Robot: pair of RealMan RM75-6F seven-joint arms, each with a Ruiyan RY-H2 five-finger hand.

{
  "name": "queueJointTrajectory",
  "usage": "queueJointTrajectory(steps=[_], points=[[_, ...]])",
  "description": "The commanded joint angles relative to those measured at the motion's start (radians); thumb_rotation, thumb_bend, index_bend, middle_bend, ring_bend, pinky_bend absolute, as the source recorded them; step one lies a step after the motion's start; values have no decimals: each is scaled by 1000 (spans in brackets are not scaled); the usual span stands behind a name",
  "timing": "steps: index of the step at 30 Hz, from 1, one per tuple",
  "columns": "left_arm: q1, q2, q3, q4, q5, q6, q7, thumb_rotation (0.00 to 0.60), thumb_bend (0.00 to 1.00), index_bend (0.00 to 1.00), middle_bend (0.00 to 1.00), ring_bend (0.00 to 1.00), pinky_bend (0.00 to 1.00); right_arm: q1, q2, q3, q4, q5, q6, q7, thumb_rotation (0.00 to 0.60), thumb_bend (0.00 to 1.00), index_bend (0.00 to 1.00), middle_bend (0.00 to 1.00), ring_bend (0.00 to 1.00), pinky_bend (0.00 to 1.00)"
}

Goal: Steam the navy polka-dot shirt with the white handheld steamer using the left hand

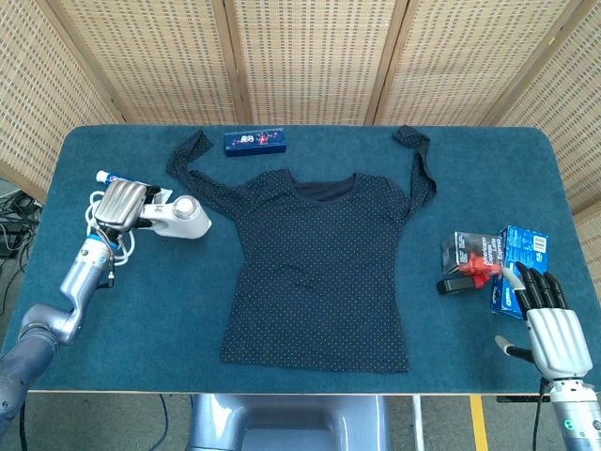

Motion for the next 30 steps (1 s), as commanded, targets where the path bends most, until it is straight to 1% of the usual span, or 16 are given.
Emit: queueJointTrajectory(steps=[1, 11, 13, 14, 15, 16, 17, 19, 20, 21, 22, 24, 25, 26, 28, 30], points=[[8, -28, 0, 44, -9, -37, -26, 600, 613, 1000, 910, 848, 996, 1, -3, -2, -2, -3, -1, -5, 600, 0, 26, 0, 0, 0], [-12, -120, 5, 160, -2, -117, -60, 600, 612, 1000, 899, 841, 979, 3, -5, -4, -4, 2, -11, -9, 600, 0, 26, 0, 0, 0], [-16, -135, 1, 174, -4, -127, -64, 600, 605, 999, 885, 825, 965, 4, -5, -4, -3, 2, -12, -7, 600, 0, 26, 0, 0, 0], [-19, -143, -1, 181, -5, -129, -67, 600, 579, 976, 858, 801, 940, 4, -4, -4, -2, 3, -13, -6, 600, 0, 26, 0, 0, 0], [-20, -149, -3, 185, -6, -129, -68, 600, 542, 941, 826, 776, 912, 4, -4, -4, -2, 4, -13, -4, 600, 0, 26, 0, 0, 0], [-21, -154, -3, 188, -5, -129, -68, 600, 462, 868, 764, 732, 864, 4, -3, -3, -2, 4, -13, -2, 600, 0, 26, 0, 0, 0], [-22, -160, -2, 193, -4, -133, -69, 600, 323, 749, 669, 669, 787, 4, -2, -3, -2, 5, -13, 0, 600, 0, 26, 0, 0, 0], [-25, -164, 3, 194, 1, -155, -74, 600, 114, 586, 540, 586, 676, 3, -1, -2, -2, 6, -12, 4, 600, 0, 26, 0, 0, 0], [-27, -163, 6, 193, 3, -165, -77, 600, 35, 508, 478, 540, 612, 3, 0, -2, -2, 6, -11, 5, 600, 0, 26, 0, 0, 0], [-28, -162, 8, 191, 5, -175, -77, 600, 10, 467, 442, 509, 570, 2, 1, -3, -3, 4, -11, 7, 600, 0, 26, 0, 0, 0], [-30, -161, 11, 190, 9, -177, -74, 600, 0, 403, 380, 447, 484, 2, 2, -4, -4, 2, -10, 9, 600, 0, 26, 0, 0, 0], [-28, -158, 14, 184, 13, -174, -75, 600, 0, 294, 253, 311, 288, 2, 2, -6, -5, -1, -10, 10, 600, 0, 26, 0, 0, 0], [-25, -151, 18, 171, 17, -177, -86, 600, 0, 225, 165, 215, 154, 2, 3, -7, -6, -3, -10, 11, 600, 0, 26, 0, 0, 0], [-22, -140, 24, 151, 23, -183, -102, 600, 0, 164, 86, 131, 57, 1, 4, -7, -7, -4, -9, 11, 600, 0, 26, 0, 0, 0], [-18, -125, 34, 128, 32, -182, -113, 600, 0, 85, 14, 37, 3, 1, 5, -8, -9, -6, -8, 12, 600, 0, 26, 0, 0, 0], [-3, -95, 47, 86, 48, -153, -115, 600, 0, 25, 0, 2, 0, 0, 7, -9, -12, -6, -7, 14, 600, 0, 26, 0, 0, 0]])
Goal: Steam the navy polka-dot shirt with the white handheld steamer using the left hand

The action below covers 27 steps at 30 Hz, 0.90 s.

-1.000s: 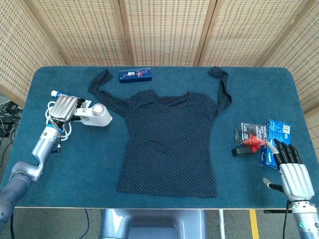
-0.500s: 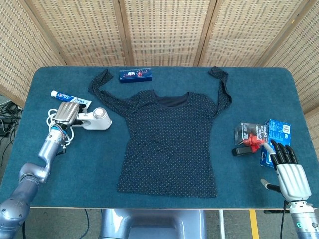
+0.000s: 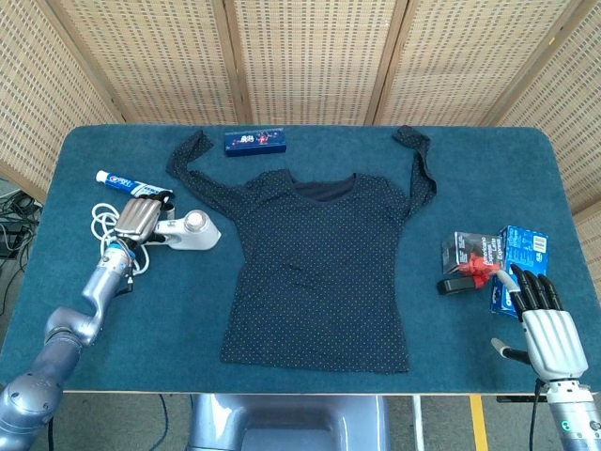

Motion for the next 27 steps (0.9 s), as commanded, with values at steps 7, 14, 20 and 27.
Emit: queueJointTrajectory(steps=[7, 14, 20, 27], points=[[55, 153, 9, -229, 13, 93, 41, 600, 0, 0, 0, 0, 0, -4, 6, -7, -13, -16, 7, 0, 600, 0, 26, 0, 0, 0], [92, 301, -16, -482, -40, 82, 178, 600, 0, 0, 0, 0, 0, -9, 13, -14, -24, -35, 21, 4, 600, 0, 26, 0, 0, 0], [131, 383, -39, -627, -81, 121, 252, 600, 0, 0, 0, 0, 0, -15, 20, -20, -34, -59, 38, 9, 600, 0, 26, 0, 0, 0], [258, 545, -66, -946, -149, 310, 463, 600, 0, 0, 0, 0, 0, -25, 32, -24, -42, -83, 65, 26, 600, 0, 30, 0, 0, 0]])
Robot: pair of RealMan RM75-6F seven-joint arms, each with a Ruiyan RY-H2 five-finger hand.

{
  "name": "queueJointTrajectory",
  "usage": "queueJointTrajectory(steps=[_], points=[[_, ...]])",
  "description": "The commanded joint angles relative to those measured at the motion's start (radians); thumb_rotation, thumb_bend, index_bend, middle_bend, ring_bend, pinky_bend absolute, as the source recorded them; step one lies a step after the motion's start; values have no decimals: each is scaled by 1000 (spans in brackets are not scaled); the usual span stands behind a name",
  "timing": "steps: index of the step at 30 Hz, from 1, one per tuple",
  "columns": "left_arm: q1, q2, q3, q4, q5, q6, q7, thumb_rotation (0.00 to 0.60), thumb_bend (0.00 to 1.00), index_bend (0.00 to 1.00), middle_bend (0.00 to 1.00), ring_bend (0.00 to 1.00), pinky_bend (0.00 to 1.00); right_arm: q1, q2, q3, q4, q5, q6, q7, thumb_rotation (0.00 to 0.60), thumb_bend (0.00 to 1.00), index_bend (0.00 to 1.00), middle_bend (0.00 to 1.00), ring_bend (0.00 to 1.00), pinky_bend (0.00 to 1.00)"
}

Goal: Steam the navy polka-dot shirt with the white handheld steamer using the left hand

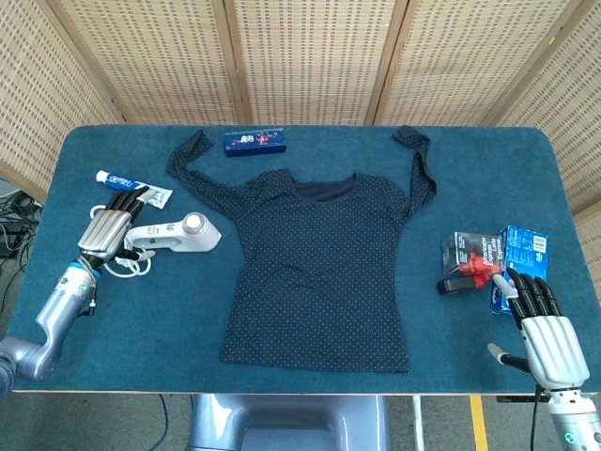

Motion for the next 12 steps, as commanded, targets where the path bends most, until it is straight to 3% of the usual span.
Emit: queueJointTrajectory(steps=[1, 6, 12], points=[[99, 119, -20, -219, -62, 131, 171, 600, 0, 0, 0, 0, 0, -3, 3, 0, -1, -6, 7, 5, 600, 0, 31, 0, 0, 0], [213, 209, -4, -465, -94, 291, 328, 600, 0, 0, 0, 0, 0, -6, 5, 1, 1, -18, 21, 9, 600, 0, 33, 0, 0, 0], [340, 235, 39, -623, -67, 475, 432, 600, 0, 0, 0, 0, 0, -9, 10, 1, 2, -23, 30, 25, 600, 0, 36, 0, 0, 0]])
